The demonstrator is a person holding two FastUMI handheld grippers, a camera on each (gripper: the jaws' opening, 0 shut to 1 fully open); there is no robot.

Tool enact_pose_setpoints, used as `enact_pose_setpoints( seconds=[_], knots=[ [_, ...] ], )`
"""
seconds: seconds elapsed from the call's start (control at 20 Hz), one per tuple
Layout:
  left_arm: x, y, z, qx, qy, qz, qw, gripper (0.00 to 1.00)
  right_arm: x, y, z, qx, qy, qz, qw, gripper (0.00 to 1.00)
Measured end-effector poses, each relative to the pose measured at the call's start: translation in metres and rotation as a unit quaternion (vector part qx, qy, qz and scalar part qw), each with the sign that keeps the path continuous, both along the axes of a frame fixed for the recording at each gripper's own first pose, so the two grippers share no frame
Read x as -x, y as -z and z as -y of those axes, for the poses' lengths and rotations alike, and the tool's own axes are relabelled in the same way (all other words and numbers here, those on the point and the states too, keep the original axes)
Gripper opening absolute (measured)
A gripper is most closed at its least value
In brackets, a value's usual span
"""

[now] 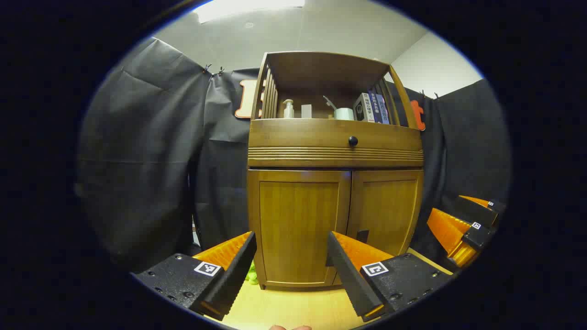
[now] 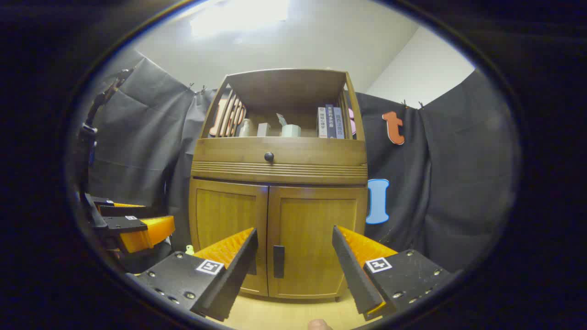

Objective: Open the right door of the double-door shoe cabinet with the right hand, and open the left door with the left hand.

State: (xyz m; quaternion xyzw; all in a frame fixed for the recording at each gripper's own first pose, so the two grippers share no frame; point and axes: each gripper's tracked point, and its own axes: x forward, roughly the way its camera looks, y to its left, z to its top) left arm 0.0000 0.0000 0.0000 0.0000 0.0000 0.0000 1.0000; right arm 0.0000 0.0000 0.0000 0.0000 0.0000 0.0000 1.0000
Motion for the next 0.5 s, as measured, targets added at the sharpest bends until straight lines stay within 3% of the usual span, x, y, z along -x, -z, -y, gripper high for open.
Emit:
enact_pose_setpoints(
  seconds=[0.05, 0.15, 0.2, 0.3, 0.5],
  knots=[
    [-0.0009, -0.0013, 0.0006, 0.001, 0.000, 0.002, 1.000, 0.96, -0.0008, -0.0007, 0.0009, 0.003, -0.001, 0.000, 1.000, 0.96],
    [-0.0038, -0.0012, 0.0023, 0.001, 0.001, 0.003, 1.000, 0.92, -0.0023, -0.0022, 0.0006, 0.006, -0.002, 0.000, 1.000, 0.95],
    [-0.0044, -0.0010, 0.0037, 0.001, 0.002, 0.003, 1.000, 0.96, -0.0043, -0.0020, -0.0001, 0.005, -0.001, 0.000, 1.000, 0.96],
    [-0.0051, -0.0025, 0.0054, 0.002, 0.004, 0.004, 1.000, 0.92, -0.0041, -0.0031, 0.0012, 0.003, 0.001, 0.001, 1.000, 0.96],
    [-0.0070, -0.0029, 0.0067, 0.002, 0.005, 0.004, 1.000, 0.96, -0.0076, -0.0019, 0.0017, 0.002, 0.006, -0.006, 1.000, 0.96]
  ],
)
